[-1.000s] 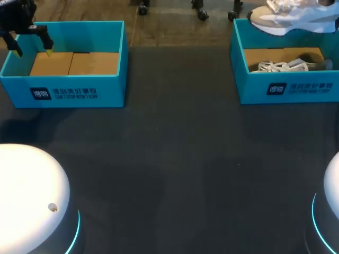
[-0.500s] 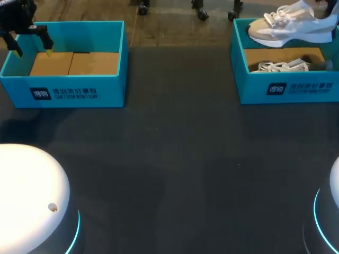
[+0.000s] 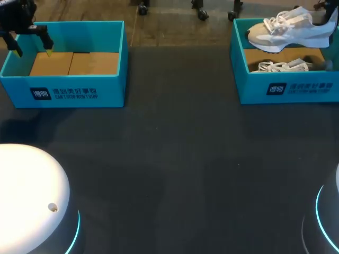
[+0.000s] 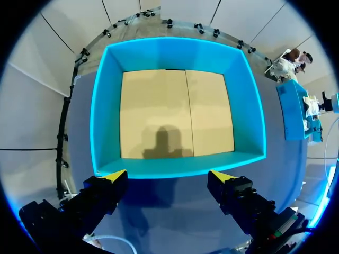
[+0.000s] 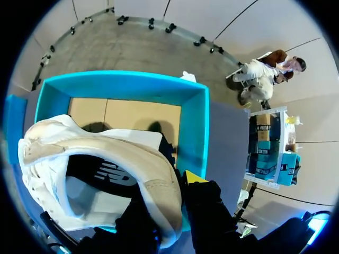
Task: Take the shoe out of the shoebox, open the shoe tongue, remove and reinsert the insole, then place the shoe into the shoebox
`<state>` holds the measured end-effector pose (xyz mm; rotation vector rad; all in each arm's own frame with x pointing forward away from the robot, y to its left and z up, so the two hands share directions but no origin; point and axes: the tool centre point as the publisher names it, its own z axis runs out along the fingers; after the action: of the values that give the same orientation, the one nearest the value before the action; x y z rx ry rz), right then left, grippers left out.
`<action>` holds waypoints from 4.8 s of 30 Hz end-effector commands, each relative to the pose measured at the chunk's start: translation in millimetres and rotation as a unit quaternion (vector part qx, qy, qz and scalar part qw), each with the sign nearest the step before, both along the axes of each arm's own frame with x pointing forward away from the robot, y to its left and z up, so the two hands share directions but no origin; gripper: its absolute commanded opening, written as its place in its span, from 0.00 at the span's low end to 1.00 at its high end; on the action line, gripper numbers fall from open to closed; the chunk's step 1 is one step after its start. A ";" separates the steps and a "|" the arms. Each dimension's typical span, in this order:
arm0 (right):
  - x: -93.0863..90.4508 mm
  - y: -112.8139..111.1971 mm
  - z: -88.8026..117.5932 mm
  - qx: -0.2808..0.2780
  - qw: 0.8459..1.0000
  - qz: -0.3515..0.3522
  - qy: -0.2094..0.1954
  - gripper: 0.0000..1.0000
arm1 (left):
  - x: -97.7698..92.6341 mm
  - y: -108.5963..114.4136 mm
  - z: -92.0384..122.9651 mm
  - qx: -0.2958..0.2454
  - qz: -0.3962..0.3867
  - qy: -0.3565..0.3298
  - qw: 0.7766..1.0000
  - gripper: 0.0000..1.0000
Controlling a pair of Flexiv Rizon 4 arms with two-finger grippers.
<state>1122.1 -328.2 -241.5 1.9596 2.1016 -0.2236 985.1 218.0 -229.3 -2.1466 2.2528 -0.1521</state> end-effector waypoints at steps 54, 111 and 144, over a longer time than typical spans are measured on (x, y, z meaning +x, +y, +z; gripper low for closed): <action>45.2 -15.9 -50.1 -0.016 0.999 -0.041 -0.025 0.00 | -0.1 -0.1 -0.2 0.001 0.000 0.000 1.000 1.00; 46.0 -10.4 -117.4 0.013 0.998 -0.067 0.005 0.00 | -0.1 -0.1 -0.2 0.001 0.000 0.000 1.000 1.00; 45.8 -15.2 -117.5 0.034 0.997 -0.062 0.003 1.00 | -0.1 -0.1 -0.2 0.001 0.000 0.000 1.000 1.00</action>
<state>1171.5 -343.3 -368.9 2.1346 2.0147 -0.1995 985.1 218.0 -229.3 -2.1465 2.2528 -0.1521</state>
